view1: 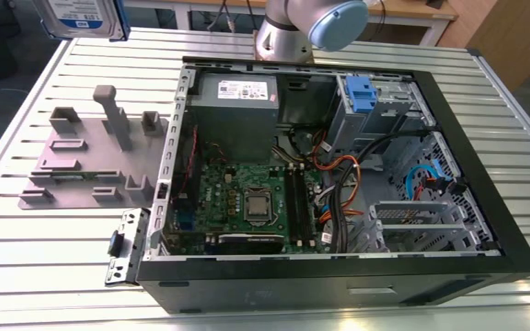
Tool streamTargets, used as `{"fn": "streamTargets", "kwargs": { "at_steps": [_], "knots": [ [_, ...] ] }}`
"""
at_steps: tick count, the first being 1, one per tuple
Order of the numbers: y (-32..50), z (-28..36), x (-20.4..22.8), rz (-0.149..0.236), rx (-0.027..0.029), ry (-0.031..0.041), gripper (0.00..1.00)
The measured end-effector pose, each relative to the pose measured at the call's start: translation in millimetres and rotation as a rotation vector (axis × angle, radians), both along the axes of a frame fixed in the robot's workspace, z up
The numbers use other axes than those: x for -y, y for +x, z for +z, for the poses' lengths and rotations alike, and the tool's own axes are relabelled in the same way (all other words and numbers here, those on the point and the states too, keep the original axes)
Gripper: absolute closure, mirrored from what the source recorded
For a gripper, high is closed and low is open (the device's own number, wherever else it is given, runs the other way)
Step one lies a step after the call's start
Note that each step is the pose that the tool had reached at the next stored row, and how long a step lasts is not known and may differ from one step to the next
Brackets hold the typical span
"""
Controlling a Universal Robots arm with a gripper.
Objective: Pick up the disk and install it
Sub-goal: 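Pick up the disk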
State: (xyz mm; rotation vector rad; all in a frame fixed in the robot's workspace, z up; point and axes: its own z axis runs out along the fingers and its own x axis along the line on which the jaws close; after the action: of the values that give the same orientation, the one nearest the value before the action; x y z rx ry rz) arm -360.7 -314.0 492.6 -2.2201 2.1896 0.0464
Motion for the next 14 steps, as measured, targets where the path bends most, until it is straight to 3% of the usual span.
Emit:
{"fn": "streamTargets", "kwargs": {
  "at_steps": [14],
  "knots": [
    [8.2,0.0,0.0,0.0,0.0,0.0,0.64]
  ]
}}
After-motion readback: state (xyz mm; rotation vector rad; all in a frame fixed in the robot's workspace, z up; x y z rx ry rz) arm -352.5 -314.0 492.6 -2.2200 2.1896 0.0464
